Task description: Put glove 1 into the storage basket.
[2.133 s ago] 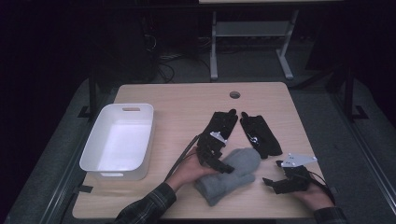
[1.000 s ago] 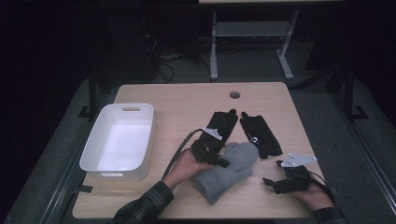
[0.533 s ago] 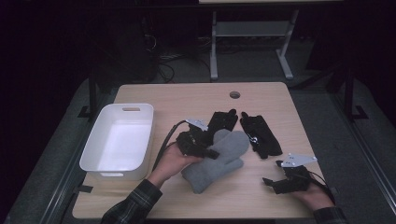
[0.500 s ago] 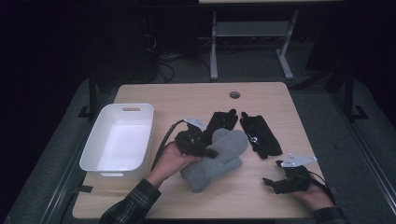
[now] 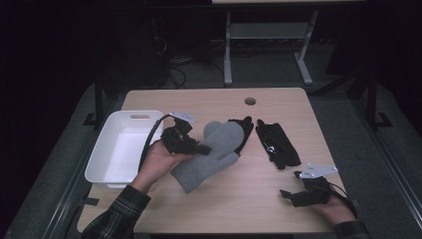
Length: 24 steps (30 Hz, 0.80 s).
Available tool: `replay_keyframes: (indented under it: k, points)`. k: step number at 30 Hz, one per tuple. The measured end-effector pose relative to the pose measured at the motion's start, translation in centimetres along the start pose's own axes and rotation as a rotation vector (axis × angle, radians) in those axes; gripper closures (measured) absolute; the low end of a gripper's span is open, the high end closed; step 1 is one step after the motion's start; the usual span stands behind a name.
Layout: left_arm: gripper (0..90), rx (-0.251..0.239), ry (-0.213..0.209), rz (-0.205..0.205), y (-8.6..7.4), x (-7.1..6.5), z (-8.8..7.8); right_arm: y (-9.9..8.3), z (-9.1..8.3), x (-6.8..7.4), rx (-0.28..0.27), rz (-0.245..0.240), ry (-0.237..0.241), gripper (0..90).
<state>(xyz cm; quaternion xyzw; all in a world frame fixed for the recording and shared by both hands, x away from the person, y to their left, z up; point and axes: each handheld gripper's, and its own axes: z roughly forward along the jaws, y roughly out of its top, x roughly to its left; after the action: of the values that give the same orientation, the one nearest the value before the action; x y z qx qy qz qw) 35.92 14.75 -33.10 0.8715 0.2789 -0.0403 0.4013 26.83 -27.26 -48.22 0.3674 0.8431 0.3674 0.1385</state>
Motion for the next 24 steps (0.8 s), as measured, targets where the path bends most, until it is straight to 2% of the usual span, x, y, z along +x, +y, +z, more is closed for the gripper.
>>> replay_keyframes:
  k: [8, 12, 17, 24]
  points:
    - [76.1, -0.047, 0.068, -0.032, -0.1, 1.2, -4.9, 0.0, 0.0, 0.0, 0.000, 0.000, 0.000, 11.3]
    - [76.1, -0.063, 0.106, -0.057, -0.8, 2.1, -7.4, 0.0, 0.0, 0.0, 0.000, 0.000, 0.000, 11.4]
    - [76.1, -0.094, 0.145, -0.110, -2.0, 3.4, -10.2, 0.0, 0.0, 0.0, 0.000, 0.000, 0.000, 11.4]
    - [76.1, -0.129, 0.215, -0.146, -3.2, 4.2, -14.2, 0.0, 0.0, 0.0, 0.000, 0.002, -0.002, 11.5]
